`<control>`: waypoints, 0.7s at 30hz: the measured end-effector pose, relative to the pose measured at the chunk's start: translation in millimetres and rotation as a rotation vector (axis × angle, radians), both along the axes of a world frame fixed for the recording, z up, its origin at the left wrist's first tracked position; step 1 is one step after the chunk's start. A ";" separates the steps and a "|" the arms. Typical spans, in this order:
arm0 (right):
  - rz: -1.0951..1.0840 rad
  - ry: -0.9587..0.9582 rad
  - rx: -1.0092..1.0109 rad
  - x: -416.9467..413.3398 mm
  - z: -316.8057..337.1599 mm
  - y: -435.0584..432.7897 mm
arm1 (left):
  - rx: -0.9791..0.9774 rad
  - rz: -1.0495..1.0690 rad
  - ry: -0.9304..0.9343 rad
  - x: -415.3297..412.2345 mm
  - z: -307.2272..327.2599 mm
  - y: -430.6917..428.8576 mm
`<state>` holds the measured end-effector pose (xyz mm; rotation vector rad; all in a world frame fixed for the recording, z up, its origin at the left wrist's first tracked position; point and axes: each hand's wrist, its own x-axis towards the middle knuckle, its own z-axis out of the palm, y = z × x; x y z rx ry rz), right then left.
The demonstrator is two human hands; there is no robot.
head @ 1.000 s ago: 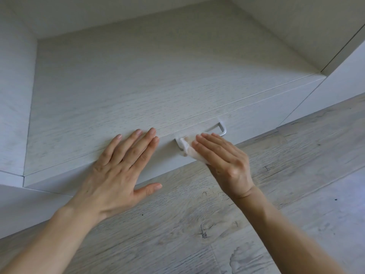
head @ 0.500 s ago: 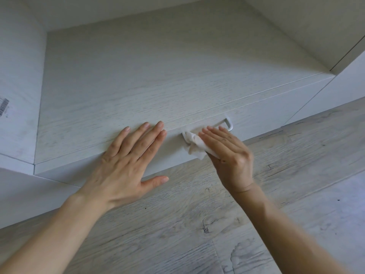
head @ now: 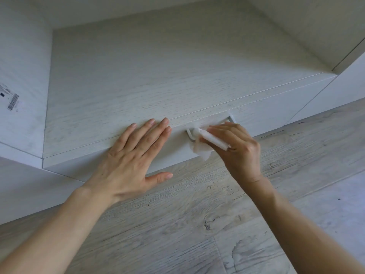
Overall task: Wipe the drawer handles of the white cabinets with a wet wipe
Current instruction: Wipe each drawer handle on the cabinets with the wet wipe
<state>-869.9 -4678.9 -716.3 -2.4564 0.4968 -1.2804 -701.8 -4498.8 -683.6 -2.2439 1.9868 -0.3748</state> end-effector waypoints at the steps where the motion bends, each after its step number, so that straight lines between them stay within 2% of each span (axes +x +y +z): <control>1: -0.026 -0.009 0.003 0.7 0.9 1.2 | -0.005 0.003 -0.004 -0.5 0.0 -0.3; 7: -0.063 -0.011 0.049 18.7 5.8 19.1 | -0.004 -0.005 -0.003 -0.1 0.4 -1.2; 11: 0.024 0.011 0.052 9.1 4.7 19.0 | -0.010 -0.001 0.001 -0.8 -0.3 -0.8; 15: 0.084 0.005 0.161 5.4 3.6 22.8 | -0.012 -0.004 -0.010 0.0 -1.5 -1.0; 21: -0.079 -0.037 0.186 20.5 -1.4 33.0 | 0.000 -0.002 -0.009 0.1 -1.7 -1.3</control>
